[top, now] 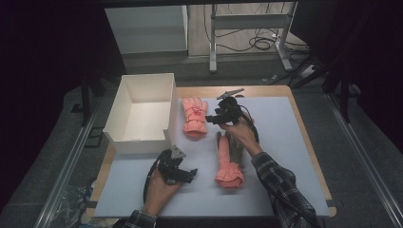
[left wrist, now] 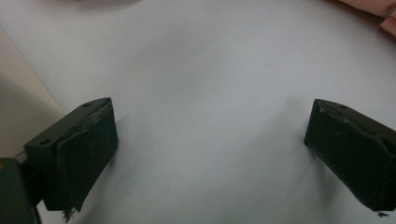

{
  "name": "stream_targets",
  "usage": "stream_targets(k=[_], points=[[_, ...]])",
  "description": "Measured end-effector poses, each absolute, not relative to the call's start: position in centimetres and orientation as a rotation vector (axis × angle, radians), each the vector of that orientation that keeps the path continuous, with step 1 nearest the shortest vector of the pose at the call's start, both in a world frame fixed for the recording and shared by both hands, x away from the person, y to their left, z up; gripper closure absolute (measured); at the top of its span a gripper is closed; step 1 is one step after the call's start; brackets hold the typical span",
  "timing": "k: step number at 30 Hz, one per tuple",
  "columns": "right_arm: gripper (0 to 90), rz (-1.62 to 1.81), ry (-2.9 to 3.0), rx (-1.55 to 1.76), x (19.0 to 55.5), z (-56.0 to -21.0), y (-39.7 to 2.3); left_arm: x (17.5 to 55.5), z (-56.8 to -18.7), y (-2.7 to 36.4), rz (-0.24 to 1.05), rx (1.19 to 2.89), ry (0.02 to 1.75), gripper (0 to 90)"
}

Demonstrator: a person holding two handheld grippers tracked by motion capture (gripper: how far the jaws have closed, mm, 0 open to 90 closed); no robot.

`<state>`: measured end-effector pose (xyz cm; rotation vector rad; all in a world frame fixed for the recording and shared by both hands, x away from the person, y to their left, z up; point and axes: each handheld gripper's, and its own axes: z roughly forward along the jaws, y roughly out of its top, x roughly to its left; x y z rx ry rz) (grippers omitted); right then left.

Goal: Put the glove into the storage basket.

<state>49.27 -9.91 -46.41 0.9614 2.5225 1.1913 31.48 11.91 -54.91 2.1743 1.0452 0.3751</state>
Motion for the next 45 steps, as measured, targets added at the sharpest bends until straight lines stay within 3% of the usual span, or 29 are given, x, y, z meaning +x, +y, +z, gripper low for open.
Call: stream_targets(k=[17, 30, 33, 34, 35, 37, 45], points=[[42.6, 1.117, 2.553, 0.984, 53.2, -47.3, -3.9, 31.4, -54.9, 11.9, 0.371, 2.168, 1.051, 2.5], [42.9, 0.962, 2.573, 1.055, 55.4, -50.1, -2.1, 31.5, -54.9, 11.9, 0.371, 2.169, 1.050, 2.5], [57.6, 0.945, 2.589, 1.094, 55.4, -50.5, -1.9, 31.5, -54.9, 11.9, 0.372, 2.169, 1.051, 2.5], [57.6, 0.945, 2.589, 1.094, 55.4, -50.5, -1.9, 31.5, -54.9, 11.9, 0.372, 2.169, 1.051, 2.5], [69.1, 0.928, 2.590, 1.088, 55.2, -50.4, -1.7, 31.5, -54.9, 11.9, 0.372, 2.169, 1.051, 2.5], [79.2, 0.898, 2.588, 1.063, 54.9, -50.1, -1.5, 31.5, -54.9, 11.9, 0.372, 2.169, 1.051, 2.5], [85.8, 0.935, 2.569, 1.085, 54.1, -49.2, -2.1, 31.5, -54.9, 11.9, 0.371, 2.169, 1.051, 2.5]])
